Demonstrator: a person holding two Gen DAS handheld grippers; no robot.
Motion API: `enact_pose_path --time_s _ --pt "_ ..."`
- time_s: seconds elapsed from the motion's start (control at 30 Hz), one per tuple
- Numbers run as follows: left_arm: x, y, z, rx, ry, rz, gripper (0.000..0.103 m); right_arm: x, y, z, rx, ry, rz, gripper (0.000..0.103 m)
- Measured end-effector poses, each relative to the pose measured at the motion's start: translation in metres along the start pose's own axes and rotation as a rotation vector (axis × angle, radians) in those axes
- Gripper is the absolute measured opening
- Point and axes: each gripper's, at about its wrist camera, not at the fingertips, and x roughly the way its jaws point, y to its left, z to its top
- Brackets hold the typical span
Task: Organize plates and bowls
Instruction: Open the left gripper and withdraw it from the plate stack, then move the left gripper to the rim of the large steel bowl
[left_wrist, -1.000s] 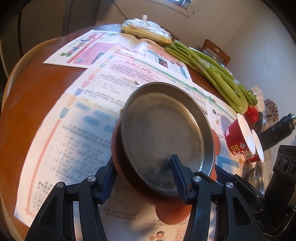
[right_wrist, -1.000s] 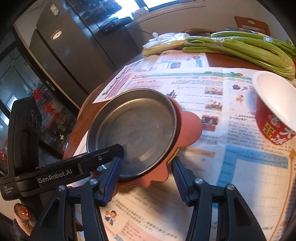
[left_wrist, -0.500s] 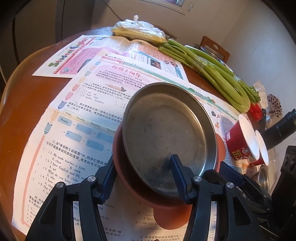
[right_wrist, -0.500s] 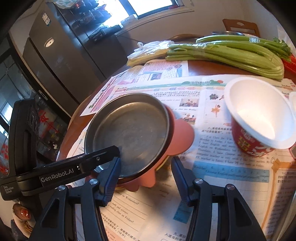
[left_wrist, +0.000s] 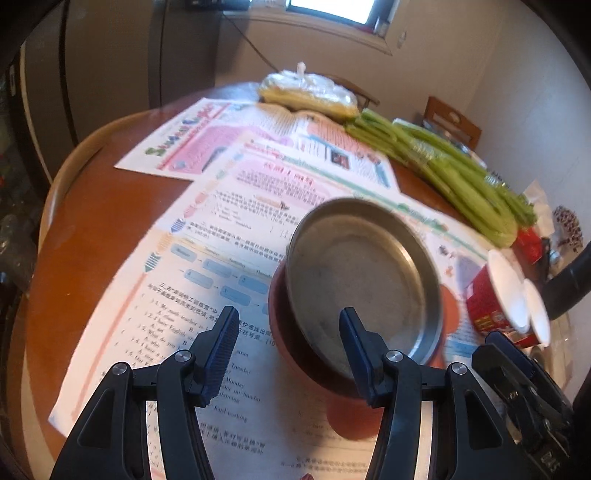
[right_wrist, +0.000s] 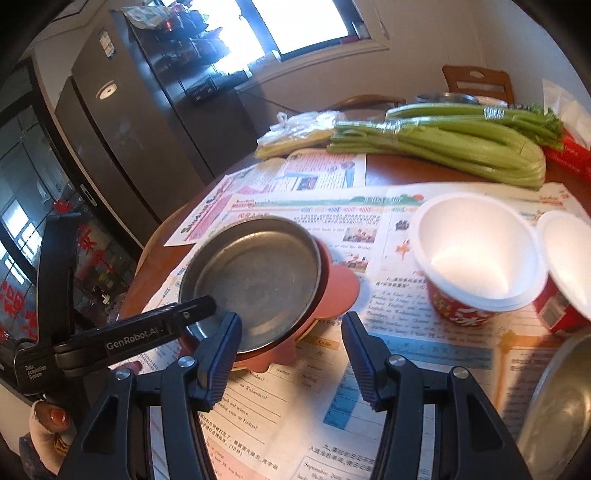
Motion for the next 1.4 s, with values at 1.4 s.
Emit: enact_pose_path --time_s 1.4 --pt "-0.104 -0.186 -0.044 0.325 -0.109 -0.182 0.059 -0.184 -0.065 -0.002 0.017 -0.334 -0.237 0.062"
